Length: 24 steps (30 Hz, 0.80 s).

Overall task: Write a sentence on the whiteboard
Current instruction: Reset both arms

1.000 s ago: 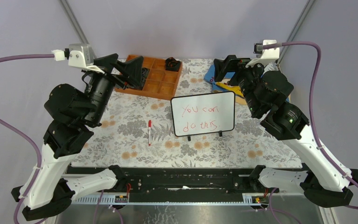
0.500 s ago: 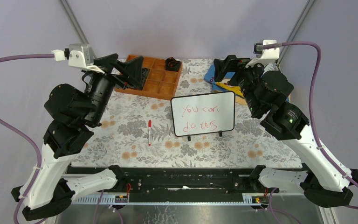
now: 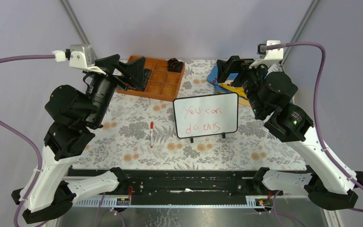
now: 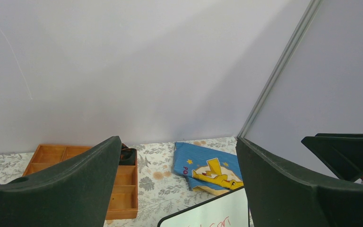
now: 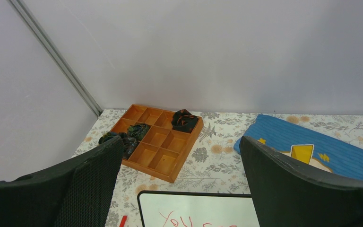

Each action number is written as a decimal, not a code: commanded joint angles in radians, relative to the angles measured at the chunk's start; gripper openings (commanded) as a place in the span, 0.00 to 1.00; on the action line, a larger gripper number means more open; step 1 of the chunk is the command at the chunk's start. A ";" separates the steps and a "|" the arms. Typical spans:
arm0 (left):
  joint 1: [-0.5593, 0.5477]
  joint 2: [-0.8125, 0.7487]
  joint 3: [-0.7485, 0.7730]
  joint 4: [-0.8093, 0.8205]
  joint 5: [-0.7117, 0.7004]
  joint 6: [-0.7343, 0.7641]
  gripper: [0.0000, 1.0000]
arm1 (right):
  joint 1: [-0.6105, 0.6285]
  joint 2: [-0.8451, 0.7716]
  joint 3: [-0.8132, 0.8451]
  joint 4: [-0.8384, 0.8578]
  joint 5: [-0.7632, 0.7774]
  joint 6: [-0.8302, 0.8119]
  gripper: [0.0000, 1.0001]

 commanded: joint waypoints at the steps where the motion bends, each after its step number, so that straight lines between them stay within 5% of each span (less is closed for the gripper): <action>1: 0.000 -0.004 0.000 0.005 0.002 -0.002 0.99 | 0.000 -0.003 0.005 0.026 0.001 0.002 0.99; 24: -0.001 -0.008 -0.010 0.019 -0.017 -0.004 0.99 | -0.001 -0.020 -0.039 0.052 0.001 -0.026 0.99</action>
